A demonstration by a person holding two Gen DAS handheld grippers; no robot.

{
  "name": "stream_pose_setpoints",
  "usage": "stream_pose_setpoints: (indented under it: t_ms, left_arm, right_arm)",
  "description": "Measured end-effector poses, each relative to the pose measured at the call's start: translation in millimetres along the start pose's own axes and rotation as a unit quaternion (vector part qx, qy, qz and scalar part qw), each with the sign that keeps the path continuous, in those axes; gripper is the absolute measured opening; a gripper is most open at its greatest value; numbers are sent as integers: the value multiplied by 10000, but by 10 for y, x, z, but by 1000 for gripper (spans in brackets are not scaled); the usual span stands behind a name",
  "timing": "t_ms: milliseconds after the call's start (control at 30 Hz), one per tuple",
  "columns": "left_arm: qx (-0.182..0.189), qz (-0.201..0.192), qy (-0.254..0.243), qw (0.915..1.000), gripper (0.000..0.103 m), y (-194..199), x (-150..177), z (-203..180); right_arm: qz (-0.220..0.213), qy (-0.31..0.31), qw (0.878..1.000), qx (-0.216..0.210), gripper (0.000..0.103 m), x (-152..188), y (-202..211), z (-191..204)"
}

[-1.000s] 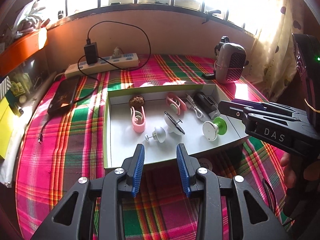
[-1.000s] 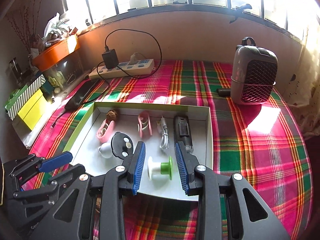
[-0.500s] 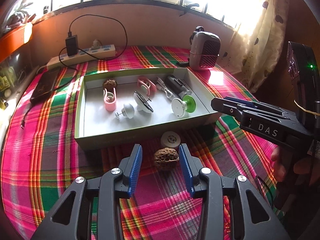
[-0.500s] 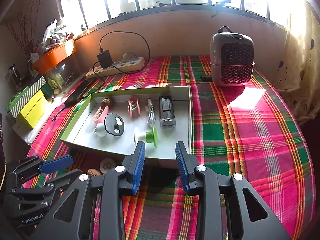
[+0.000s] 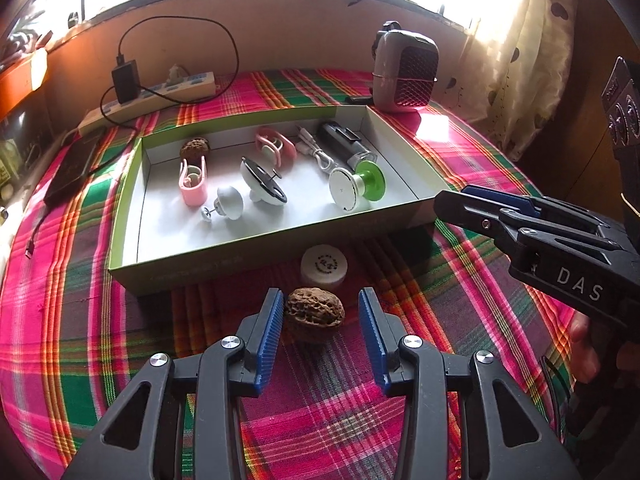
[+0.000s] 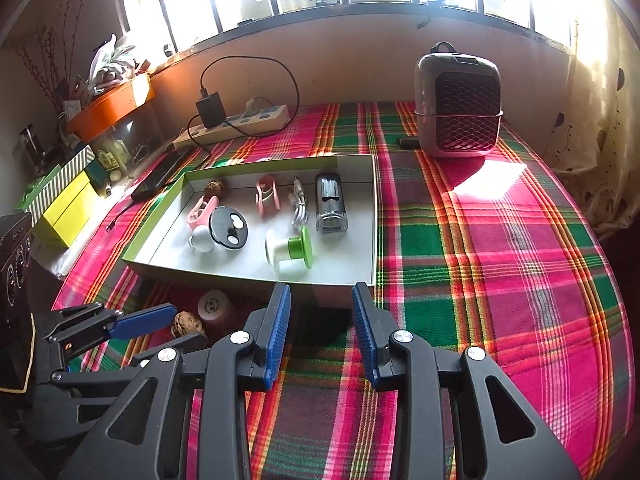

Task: Organize objects
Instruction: 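Close the left gripper on the walnut lying on the cloth, then close the right gripper on the white round jar while the left gripper holds the walnut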

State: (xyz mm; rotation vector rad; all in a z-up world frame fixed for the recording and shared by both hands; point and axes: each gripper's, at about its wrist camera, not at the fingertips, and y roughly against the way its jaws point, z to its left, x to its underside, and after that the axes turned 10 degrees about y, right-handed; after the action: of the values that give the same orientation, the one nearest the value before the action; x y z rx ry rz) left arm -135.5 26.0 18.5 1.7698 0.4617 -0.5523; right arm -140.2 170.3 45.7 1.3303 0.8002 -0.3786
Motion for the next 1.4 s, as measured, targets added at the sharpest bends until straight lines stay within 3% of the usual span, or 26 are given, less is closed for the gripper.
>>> stream_pose_setpoints:
  t_ms: [500,633,800,1400]
  left_arm:
    - [-26,122,102,9999,37,-107,18,66]
    - [-53,96,112,9999,30,-95,24,96]
    - [-38,66,190,9998,30,-64,33,182]
    - [-278,-151,570,9979,30,64,80,684]
  right_arm:
    - [176,98,9998,3,33,44,-97,56]
    - [248,156,9996,5,33,58,-130,111]
    - [347,242,9991,11,33,76,-173,181]
    - [418,815,9955,-237,33,30,-341,719]
